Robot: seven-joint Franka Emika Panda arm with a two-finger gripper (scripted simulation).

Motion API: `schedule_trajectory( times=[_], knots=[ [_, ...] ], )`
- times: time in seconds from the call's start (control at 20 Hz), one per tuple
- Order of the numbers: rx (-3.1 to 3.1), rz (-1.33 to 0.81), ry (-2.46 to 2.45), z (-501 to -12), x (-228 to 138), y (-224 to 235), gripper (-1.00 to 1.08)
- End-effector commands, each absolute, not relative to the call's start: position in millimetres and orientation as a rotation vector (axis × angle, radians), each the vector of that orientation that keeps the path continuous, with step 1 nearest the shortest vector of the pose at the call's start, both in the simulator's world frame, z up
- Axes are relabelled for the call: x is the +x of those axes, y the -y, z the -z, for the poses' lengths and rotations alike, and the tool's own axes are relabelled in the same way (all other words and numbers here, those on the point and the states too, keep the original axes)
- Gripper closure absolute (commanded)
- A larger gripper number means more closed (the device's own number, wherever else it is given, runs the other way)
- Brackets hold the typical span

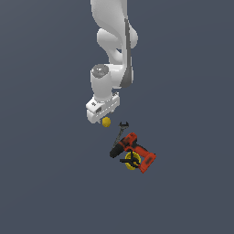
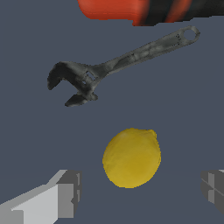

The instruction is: Pick up a designated object from a clutter of objects.

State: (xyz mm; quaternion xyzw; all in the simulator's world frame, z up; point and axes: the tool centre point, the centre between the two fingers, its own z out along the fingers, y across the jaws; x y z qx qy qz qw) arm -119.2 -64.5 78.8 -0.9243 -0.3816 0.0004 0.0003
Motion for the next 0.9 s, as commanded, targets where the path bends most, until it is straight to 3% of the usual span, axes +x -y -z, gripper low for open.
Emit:
schedule_trajectory(
  times=[0.0,0.85],
  knots=[
    [-2.903,-0.001,1.199,-78.7,-119.1,64.4,-0.92],
    [-2.902,0.0,1.203,-32.8,-120.7,64.5,-0.92]
  ],
)
